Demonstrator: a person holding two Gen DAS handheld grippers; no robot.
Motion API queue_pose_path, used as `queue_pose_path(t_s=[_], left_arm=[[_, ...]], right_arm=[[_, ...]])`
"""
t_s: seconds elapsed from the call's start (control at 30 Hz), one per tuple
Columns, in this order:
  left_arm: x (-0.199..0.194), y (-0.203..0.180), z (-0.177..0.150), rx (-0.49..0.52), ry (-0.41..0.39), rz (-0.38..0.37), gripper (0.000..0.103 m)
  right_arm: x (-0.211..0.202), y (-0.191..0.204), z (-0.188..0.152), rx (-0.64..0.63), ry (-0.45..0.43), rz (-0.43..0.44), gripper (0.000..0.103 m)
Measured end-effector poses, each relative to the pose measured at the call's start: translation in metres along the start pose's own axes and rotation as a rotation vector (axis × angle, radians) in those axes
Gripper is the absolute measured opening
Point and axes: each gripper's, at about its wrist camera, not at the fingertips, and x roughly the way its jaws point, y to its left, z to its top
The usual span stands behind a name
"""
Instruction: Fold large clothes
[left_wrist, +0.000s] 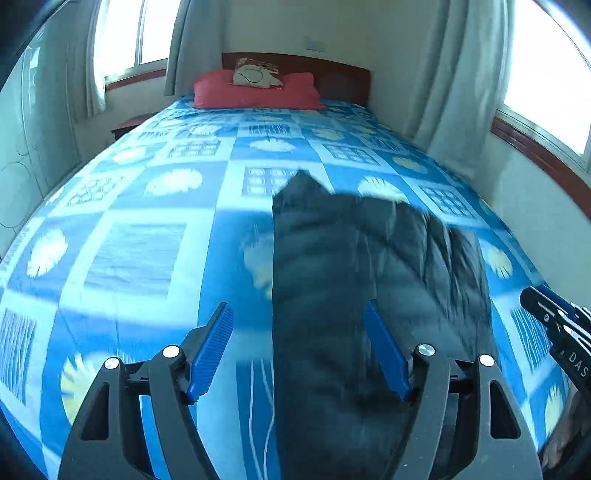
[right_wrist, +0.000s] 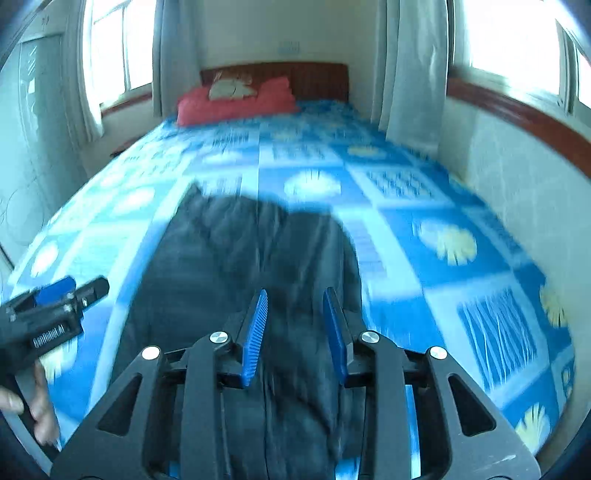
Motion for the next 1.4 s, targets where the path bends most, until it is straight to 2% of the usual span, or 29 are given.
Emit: queue_pose_path(t_s=[0.1,0.23,0.27,0.33,0.5,0.9,1.4], left_arm=[[0.026,-0.012,0.014,-0.028,0.025,0.011,0.072],[0.070,-0.016,0.003,-0.019,0.107,0.060,0.072],[0.082,-0.015,-0.003,-0.023,0.116,0.060,0.075],[0.089,-0.014,-0.012,-0.040,0.093,0.066,0.081],[0.108,-0.016,-0.018,-0.079,0.102,0.062,0.083],[0.138,-0.017,-0.027,-0.094,0.111,0.088,0.088],[0.140,-0.017,-0.026,-0.103,0.131,0.083,0.088]], right_arm=[[0.045,0.000,0.017,-0.001,0.037,-0.038,0.031],[0.096,-0.009,0.002,-0.003,0.096,-0.063,0.031],[0.105,-0.011,-0.005,-0.013,0.094,-0.070,0.031],[0.117,-0.012,-0.017,-0.031,0.076,-0.080,0.034],[0.138,-0.016,-0.027,-0.015,0.076,-0.075,0.035],[0.160,-0.014,-0.035,-0.013,0.074,-0.103,0.035],[0.159,-0.013,-0.034,-0.020,0.065,-0.113,0.035]])
